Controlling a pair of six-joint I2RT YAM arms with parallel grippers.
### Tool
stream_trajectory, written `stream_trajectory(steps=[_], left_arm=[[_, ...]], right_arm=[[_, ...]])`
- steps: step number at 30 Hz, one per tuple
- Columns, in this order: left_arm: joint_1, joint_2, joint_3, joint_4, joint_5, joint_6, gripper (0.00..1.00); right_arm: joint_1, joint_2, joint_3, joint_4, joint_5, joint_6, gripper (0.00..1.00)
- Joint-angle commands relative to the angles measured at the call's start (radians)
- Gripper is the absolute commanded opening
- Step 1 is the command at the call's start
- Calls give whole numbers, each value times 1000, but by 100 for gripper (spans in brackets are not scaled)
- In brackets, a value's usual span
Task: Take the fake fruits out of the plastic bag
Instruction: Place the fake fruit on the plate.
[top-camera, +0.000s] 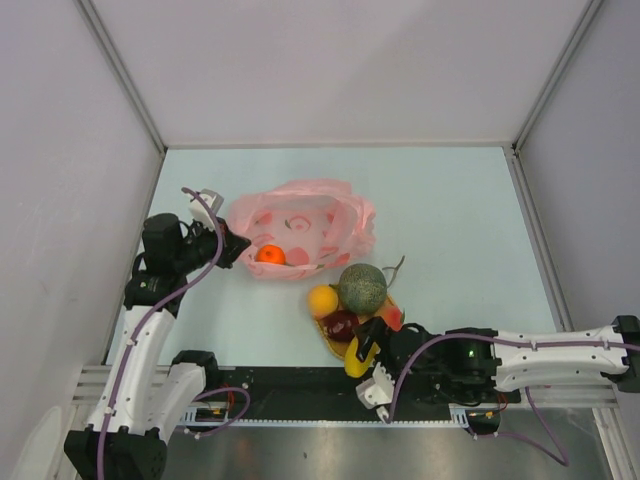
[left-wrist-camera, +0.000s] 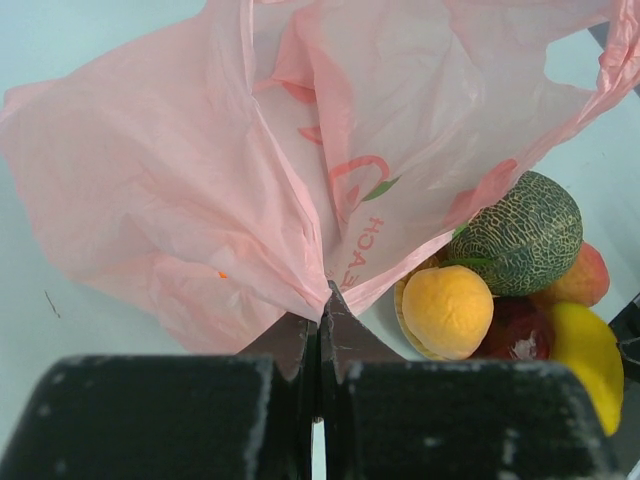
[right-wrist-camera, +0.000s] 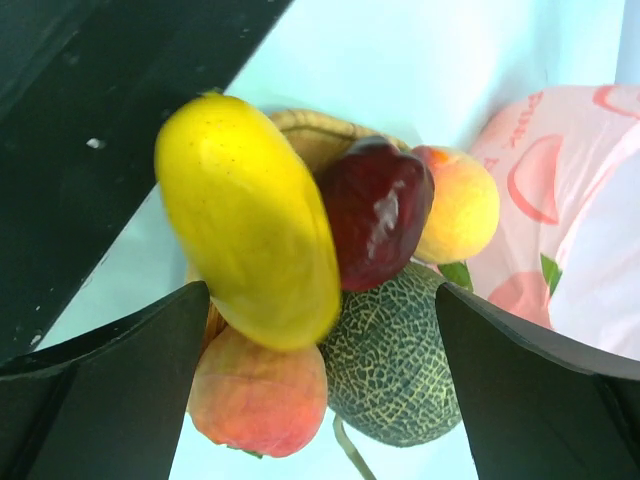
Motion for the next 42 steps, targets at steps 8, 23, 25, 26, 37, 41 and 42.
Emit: stream_trajectory(steps=[8,23,25,26,37,41,42], left_arm=[[10,-17,-32,53,26,-31,0],[11,-24,-39,55,27,-32,0],[11,-25,-38,49,26,-29,0],[11,-24,-38,45,26,-28,0],[11,-39,-44,4,22,-28,0],[11,-42,-39,-11,12,-25,0],[13,-36,-38,-14,9,-20,0]], right_arm=[[-22,41,8,105,47,116,100],[-48,-35,20,-33,94,128,100],[-59,-51,50,-67,91,142,100],[-64,-57,67,-79,85,161,100],[-269,55,365,99,70,378,99],[-278,211,500,357,111,451,98],[-275,243,532,387,108,459,97]])
